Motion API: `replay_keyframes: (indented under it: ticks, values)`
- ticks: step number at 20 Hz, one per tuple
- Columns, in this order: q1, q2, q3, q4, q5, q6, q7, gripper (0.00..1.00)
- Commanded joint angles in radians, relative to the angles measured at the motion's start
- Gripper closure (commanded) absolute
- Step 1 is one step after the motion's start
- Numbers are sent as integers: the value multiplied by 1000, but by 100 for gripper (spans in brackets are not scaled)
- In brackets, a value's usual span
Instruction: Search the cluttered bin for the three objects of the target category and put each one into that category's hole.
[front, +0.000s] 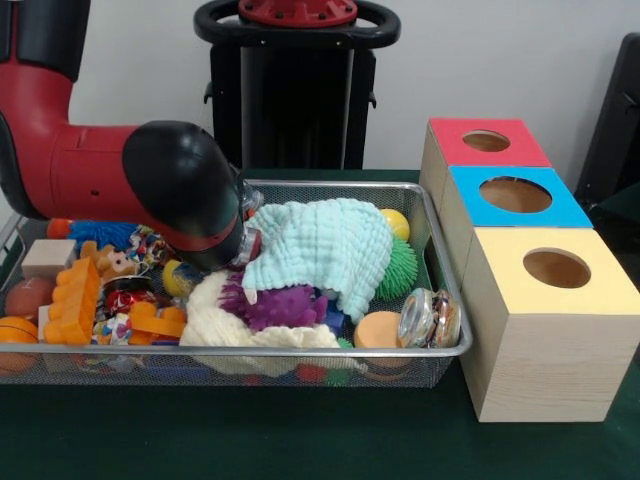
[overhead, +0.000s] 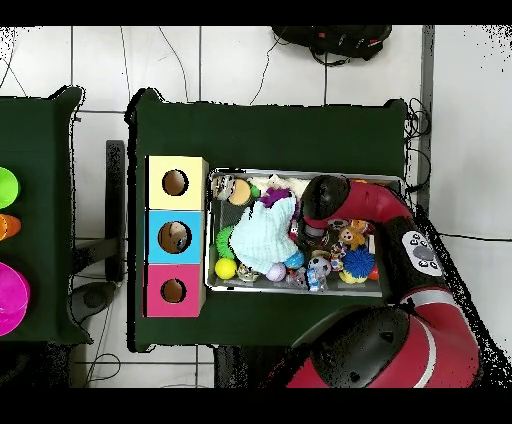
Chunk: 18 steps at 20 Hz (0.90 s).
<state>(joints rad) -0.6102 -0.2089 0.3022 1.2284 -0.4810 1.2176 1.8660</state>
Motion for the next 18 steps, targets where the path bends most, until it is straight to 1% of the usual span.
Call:
replay_keyframes:
  ticks: [1, 3, 5, 6, 11, 12, 17, 18]
  values:
    - [46, -148, -78, 222, -317, -885, 126, 0]
    - [2, -137, -38, 229, -285, -837, 80, 0]
    - [-28, -193, -2, 273, -242, -779, 43, 0]
    - [-33, -254, 9, 312, -218, -749, 35, 0]
    - [-34, -343, 13, 365, -170, -662, 0, 0]
    - [-40, -355, 16, 375, -156, -655, -3, 0]
    - [-51, -368, 6, 408, -150, -709, 18, 0]
    - [-65, -394, 17, 428, -133, -694, 4, 0]
